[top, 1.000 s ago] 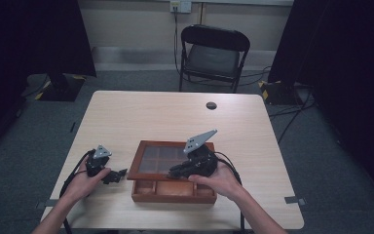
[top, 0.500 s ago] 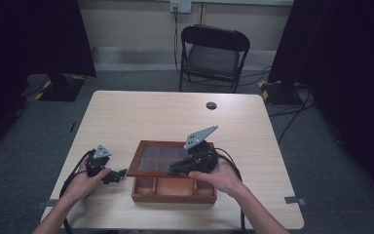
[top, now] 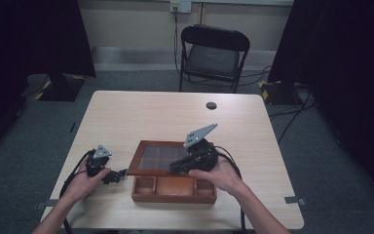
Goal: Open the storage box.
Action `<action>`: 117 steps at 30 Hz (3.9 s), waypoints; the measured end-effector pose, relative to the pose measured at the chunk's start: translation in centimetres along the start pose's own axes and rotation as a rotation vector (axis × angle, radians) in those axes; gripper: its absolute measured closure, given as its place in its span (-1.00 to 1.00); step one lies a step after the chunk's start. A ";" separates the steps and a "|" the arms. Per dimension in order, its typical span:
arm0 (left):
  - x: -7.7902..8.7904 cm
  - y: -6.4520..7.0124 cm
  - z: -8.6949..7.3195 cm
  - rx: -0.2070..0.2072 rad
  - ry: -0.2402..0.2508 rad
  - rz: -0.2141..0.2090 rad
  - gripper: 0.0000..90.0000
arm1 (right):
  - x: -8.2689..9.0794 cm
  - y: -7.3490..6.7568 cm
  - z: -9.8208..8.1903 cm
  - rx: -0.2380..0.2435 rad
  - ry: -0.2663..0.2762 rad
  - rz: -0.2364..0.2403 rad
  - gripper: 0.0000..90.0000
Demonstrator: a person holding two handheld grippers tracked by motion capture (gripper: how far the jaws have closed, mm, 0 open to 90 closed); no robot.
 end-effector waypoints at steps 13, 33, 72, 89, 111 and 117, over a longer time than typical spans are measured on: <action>0.0 0.0 0.0 0.001 0.001 0.000 -1.00 | 0.3 0.3 0.6 0.003 0.016 -0.008 0.84; 0.0 0.0 0.0 0.007 0.008 0.000 -1.00 | 0.9 0.8 1.5 0.007 0.028 -0.031 0.84; 0.0 0.0 0.0 -0.003 -0.001 0.002 -1.00 | 1.6 1.9 3.0 0.014 0.021 -0.053 0.84; 0.0 0.0 0.0 0.001 0.001 0.000 -1.00 | 1.8 2.2 3.5 0.013 0.023 -0.069 0.85; 0.0 0.0 0.0 0.001 0.001 0.000 -1.00 | 2.2 3.1 4.5 0.000 0.025 -0.076 0.85; 0.0 0.0 0.0 -0.001 -0.001 0.000 -1.00 | 2.2 3.1 4.5 0.003 0.026 -0.074 0.85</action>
Point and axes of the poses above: each handheld gripper's, and its own axes: x roughly backward along the jaws, z roughly out of its top, y roughly to its right, the point moved 9 cm from there along -x, roughly forward along the jaws, and after that the axes turned 12 degrees about -z, right-handed, at the moved point
